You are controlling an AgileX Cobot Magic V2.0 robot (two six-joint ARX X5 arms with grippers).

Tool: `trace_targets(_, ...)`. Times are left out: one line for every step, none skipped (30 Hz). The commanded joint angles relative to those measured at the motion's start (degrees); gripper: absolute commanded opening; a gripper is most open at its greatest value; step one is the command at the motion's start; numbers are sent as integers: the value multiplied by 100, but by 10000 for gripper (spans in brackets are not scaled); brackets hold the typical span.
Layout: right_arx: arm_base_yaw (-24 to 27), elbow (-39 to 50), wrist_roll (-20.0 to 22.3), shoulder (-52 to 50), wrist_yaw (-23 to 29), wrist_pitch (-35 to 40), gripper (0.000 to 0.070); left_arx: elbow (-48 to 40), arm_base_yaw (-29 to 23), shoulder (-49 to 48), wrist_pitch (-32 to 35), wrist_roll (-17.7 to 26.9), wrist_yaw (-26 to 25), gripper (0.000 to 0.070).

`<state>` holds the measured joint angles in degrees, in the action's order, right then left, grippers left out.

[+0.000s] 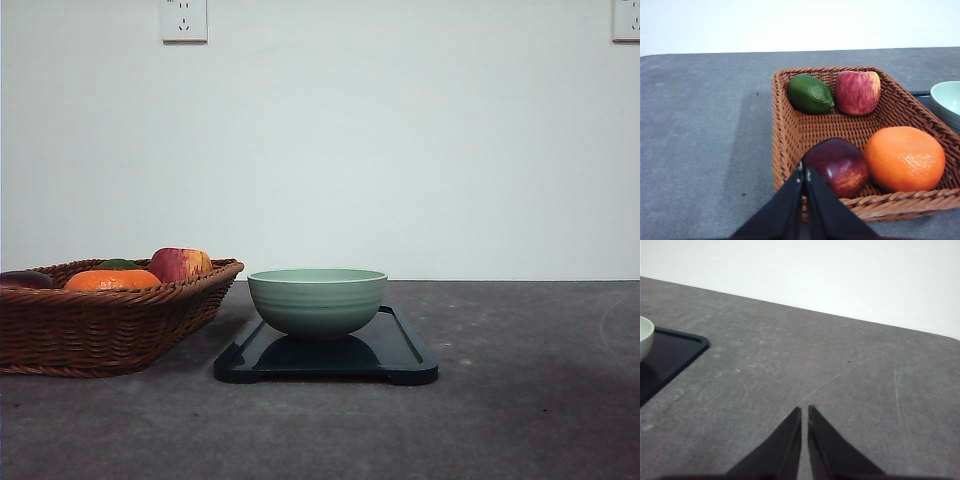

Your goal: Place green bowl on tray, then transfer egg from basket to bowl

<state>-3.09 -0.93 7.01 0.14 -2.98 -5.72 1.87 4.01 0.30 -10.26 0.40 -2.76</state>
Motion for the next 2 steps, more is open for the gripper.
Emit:
trace_targets(-11,24,-96,7,4,57,15,-107,-4,-9,-44,2,7,0)
trace_targets(-11,24,-96,7,4,57,15,-107,-4,-9,-44,0,7,0)
